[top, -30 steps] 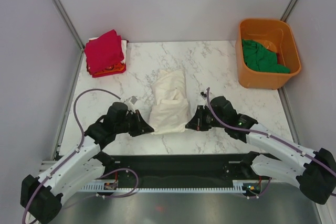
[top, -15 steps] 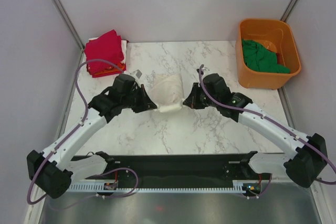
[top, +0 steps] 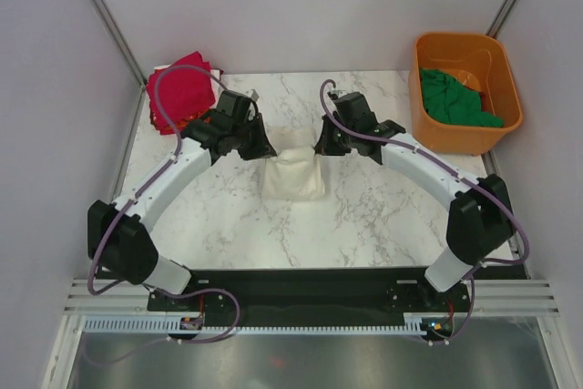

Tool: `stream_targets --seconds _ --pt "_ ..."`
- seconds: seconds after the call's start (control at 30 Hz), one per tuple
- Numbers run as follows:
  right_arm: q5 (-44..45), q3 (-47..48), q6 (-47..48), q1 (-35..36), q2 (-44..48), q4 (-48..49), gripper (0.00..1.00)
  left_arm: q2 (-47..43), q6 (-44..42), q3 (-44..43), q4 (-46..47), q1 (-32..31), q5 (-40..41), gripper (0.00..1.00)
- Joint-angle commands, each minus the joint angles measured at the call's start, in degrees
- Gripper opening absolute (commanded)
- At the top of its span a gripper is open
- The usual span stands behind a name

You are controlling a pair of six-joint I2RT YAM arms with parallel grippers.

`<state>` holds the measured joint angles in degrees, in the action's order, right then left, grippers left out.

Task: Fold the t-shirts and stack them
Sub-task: Fold the tshirt

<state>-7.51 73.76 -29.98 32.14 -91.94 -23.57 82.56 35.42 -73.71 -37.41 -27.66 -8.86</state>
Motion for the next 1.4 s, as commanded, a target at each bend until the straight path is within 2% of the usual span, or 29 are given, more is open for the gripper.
stream_targets --seconds 0.0,0.17,0.27,0.3,0.33,0.37,0.4,0.43,0.47,0.5,0.53,0.57,0.6,0.67,0.73,0.9,0.93,1.0,1.03,1.07,1.13,1.17,1.27,1.37 --pt "-1.11 6.47 2.29 -1.81 -4.20 0.90 0.00 6.19 -5.00 -5.12 0.85 2.25 1.83 0.02" --pt "-1.72 14.11 2.20 -4.10 -13.07 0.81 0.00 17.94 -7.29 -14.25 0.93 5.95 1.31 0.02" --pt "-1.63 17.72 1.94 -5.33 -18.79 0.55 0.00 23.76 -7.65 -20.67 0.85 8.14 -2.12 0.02" --pt "-1.72 20.09 1.94 -6.03 -21.76 0.46 0.02 28.13 -7.82 -22.42 0.76 8.58 -2.99 0.02" --pt "-1.63 21.33 1.85 -6.39 -23.44 0.54 0.07 30.27 -7.82 -25.66 0.84 9.63 -3.70 0.02" --pt "-1.37 24.39 1.68 -6.82 -25.20 0.20 0.16 32.46 -7.91 -27.61 0.76 10.16 -4.23 0.02" --pt "-1.46 26.07 1.59 -7.79 -27.13 -0.24 0.36 35.18 -8.00 -29.45 0.58 10.78 -6.06 0.02" --pt "-1.54 27.91 1.59 -8.49 -30.63 -0.25 0.53 39.56 -7.91 -33.47 0.23 12.53 -7.73 0.07" --pt "-1.02 32.37 1.33 -9.11 -32.49 -0.07 0.86 41.95 -7.47 -35.43 0.14 13.33 -9.14 0.19" --pt "-0.93 35.29 1.93 -10.51 -34.60 -0.07 0.97 43.72 -7.12 -37.36 -0.29 14.29 -9.94 0.55" --pt "-2.06 38.45 2.81 -11.04 -38.71 0.02 0.98 46.43 -6.68 -40.34 -0.47 15.69 -9.68 0.99" --pt "-1.90 46.05 3.08 -11.83 -40.67 -2.68 0.98 47.42 -6.59 -42.02 -0.56 16.32 -10.38 1.00" --pt "-2.42 49.61 2.82 -13.40 -43.21 -4.88 0.98 48.03 -6.85 -45.17 -1.34 17.28 -11.95 1.00" --pt "-3.56 51.75 2.73 -14.47 -42.36 -5.79 0.98 46.04 -7.81 -46.08 -1.88 17.38 -10.66 1.00" --pt "-3.30 48.78 3.43 -14.48 -37.28 -4.47 0.98 43.04 -8.78 -45.82 -1.79 17.29 -10.03 1.00" --pt "-11.46 26.47 2.91 -12.81 -21.91 10.45 0.97 32.50 -10.28 -39.68 -1.27 16.68 -6.44 1.00" --pt "-14.09 24.00 2.12 -12.63 -20.92 13.78 0.94 31.18 -10.46 -36.45 0.30 15.98 -6.60 0.99" --pt "-22.87 18.89 0.37 -12.54 -20.21 16.88 0.78 28.80 -11.16 -33.00 3.03 14.75 -8.52 0.95" --pt "-24.90 18.01 -1.99 -12.63 -20.82 18.81 0.69 28.79 -11.25 -30.38 4.09 13.26 -9.32 0.93" --pt "-26.84 16.70 -3.41 -12.63 -21.52 20.31 0.52 29.14 -11.08 -29.65 5.75 12.46 -10.11 0.89" --pt "-30.89 16.51 -6.13 -12.54 -25.20 23.03 0.38 32.47 -10.46 -29.56 6.29 10.79 -11.35 0.83" --pt "-31.68 17.99 -7.45 -12.37 -26.87 22.87 0.28 34.14 -9.50 -29.91 6.56 10.52 -11.87 0.79" --pt "-32.66 20.71 -8.08 -12.37 -32.06 21.20 0.21 38.72 -8.00 -30.96 7.17 10.52 -12.67 0.73" --pt "-31.70 23.17 -6.86 -12.45 -36.28 19.19 0.18 41.97 -7.82 -32.10 7.61 10.52 -12.06 0.72"
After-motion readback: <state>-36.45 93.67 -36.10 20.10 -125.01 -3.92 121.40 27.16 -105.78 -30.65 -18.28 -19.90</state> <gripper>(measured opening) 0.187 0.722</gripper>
